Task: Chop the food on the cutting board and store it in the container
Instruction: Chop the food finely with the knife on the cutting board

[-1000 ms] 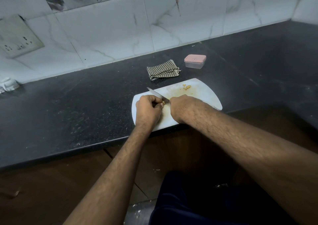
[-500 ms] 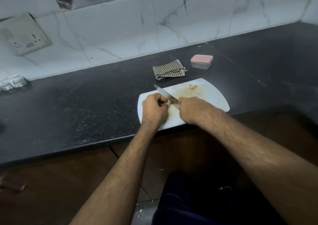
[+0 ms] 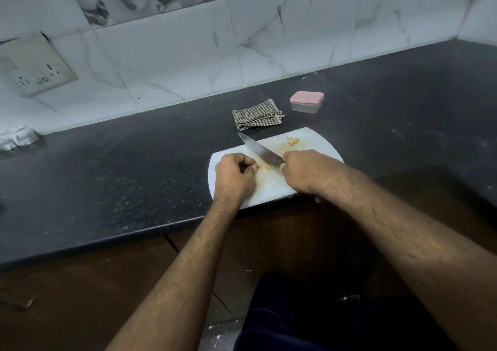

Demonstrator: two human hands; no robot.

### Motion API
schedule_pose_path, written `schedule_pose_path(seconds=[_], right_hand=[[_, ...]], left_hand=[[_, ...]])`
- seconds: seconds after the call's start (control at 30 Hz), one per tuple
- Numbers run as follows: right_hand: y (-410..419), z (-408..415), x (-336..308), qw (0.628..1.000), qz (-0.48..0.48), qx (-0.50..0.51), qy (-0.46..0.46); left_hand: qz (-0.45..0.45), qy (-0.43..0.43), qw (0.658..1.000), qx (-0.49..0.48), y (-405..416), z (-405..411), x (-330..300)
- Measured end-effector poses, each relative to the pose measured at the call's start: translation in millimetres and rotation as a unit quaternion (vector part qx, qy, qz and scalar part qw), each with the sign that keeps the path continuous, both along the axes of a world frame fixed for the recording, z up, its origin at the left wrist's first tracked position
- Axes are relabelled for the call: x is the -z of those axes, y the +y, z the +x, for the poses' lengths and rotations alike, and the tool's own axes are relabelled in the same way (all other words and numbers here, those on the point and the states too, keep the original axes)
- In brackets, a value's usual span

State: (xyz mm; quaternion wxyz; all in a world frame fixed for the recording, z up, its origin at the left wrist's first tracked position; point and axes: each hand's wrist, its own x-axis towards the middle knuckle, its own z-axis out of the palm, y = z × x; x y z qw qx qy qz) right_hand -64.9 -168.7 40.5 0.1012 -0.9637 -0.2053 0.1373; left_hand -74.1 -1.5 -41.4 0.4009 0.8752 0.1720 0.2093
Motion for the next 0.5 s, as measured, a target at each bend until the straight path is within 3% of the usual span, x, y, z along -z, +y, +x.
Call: schedule_pose_path(seconds=[0.5], right_hand=[[19, 8, 28, 0.999, -0.002, -0.007, -0.041]], left_hand=[[-0.005, -0.002, 1.0, -0.006, 1, 0, 0]])
